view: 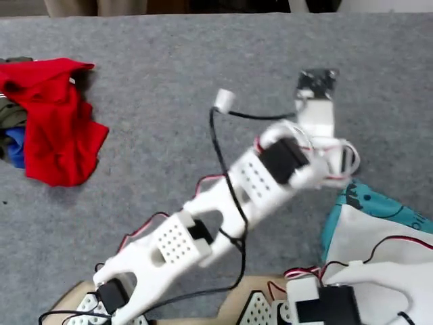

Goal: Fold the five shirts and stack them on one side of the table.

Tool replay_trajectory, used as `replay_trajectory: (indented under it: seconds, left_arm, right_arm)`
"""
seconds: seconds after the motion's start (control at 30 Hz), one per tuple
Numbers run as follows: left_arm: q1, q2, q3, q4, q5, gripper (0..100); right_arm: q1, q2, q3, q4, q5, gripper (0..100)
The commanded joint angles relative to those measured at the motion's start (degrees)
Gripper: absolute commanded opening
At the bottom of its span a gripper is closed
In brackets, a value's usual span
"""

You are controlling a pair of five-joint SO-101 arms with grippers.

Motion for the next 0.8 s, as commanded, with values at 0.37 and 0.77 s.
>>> replay_trajectory:
  seconds: [0.37,0.77]
  left_arm:
    - [-46.86,-7.34,-1.41,3.52,-11.43,2]
    - [-76.22,-11.82,23.56,3.52,-23.91,2]
  right_arm:
    - [-21.67,-11.74,3.82,5.45,0.09,2.1]
    - [-43.30,-20.26,14.20,5.36,-7.74,2.3]
